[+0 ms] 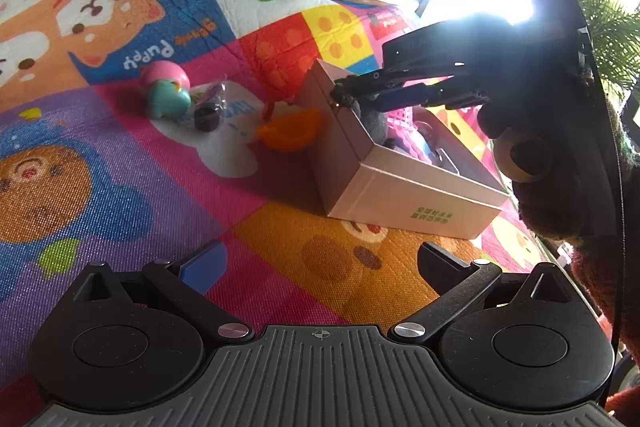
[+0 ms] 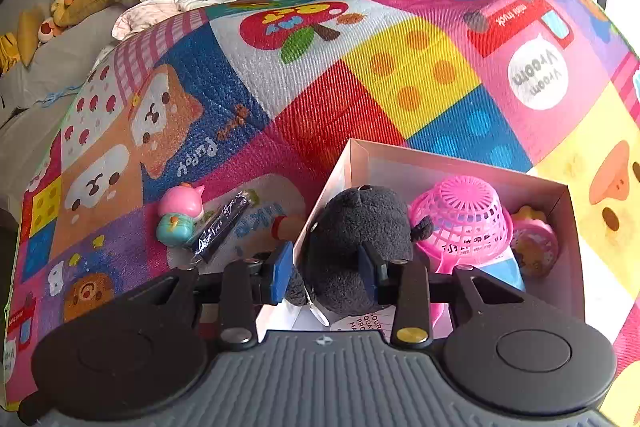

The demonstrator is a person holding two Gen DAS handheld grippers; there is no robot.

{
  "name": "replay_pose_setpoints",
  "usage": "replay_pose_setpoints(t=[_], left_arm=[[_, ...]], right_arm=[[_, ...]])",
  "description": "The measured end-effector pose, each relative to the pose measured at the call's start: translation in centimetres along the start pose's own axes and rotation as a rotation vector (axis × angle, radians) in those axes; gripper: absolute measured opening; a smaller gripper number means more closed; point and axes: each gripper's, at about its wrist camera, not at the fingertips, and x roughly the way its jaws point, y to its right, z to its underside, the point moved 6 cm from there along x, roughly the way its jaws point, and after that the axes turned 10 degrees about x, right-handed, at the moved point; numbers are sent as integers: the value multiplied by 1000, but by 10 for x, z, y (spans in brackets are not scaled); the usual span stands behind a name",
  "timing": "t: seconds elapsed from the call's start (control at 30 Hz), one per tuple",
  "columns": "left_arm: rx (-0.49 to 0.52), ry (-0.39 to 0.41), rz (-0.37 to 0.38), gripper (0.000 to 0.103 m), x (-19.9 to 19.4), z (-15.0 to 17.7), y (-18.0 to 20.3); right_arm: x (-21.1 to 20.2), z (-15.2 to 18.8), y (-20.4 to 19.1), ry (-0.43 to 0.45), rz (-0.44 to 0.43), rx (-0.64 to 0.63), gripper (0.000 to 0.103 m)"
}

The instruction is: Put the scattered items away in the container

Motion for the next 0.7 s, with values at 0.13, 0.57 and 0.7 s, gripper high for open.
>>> replay_pose_setpoints(t=[0.13, 0.57, 0.7], left_arm=[[-1, 0, 1, 103, 0, 0, 0], [92, 30, -92, 103, -9, -5, 8], [196, 38, -145, 103, -27, -15, 21]], right_arm=[[-5, 5, 10, -18, 9, 43, 36], [-46, 27, -14, 152, 36, -166, 35], [-26, 24, -32, 134, 19, -186, 22]])
